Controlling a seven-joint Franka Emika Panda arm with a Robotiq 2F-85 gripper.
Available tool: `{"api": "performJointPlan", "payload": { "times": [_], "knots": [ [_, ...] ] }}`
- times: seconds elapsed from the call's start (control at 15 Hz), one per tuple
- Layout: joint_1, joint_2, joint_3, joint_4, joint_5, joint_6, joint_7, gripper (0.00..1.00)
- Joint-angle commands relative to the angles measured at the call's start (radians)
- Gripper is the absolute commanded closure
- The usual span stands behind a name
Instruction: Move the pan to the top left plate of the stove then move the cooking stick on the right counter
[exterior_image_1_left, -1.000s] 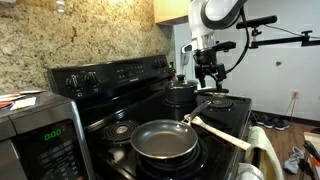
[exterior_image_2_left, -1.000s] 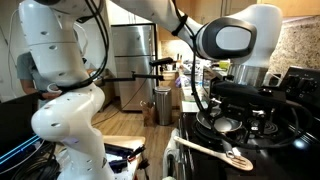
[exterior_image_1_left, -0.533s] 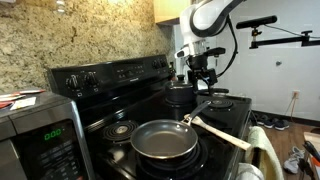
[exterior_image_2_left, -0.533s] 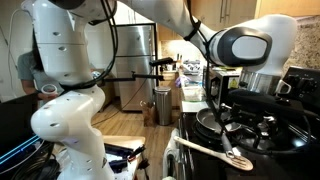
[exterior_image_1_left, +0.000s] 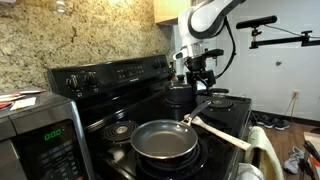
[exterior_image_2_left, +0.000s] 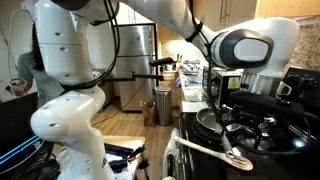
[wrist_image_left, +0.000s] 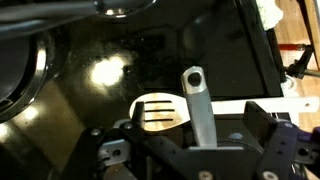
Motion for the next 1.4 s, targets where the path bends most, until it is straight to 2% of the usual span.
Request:
{"api": "performJointPlan", "payload": {
  "times": [0.0, 0.2, 0.6, 1.0, 1.33],
  "knots": [
    [-0.022, 0.0, 0.036, -0.047, 0.072, 0.086, -0.043, 0.0],
    [-0.025, -0.004, 0.047, -0.079, 0.123, 0.108, -0.079, 0.0],
    [-0.027, -0.04, 0.046, -0.115, 0.114, 0.01, -0.091, 0.0],
    [-0.029, -0.032, 0.046, -0.176, 0.142, 0.199, -0.174, 0.0],
    [-0.033, -0.029, 0.048, -0.216, 0.198, 0.254, -0.212, 0.02]
  ]
}}
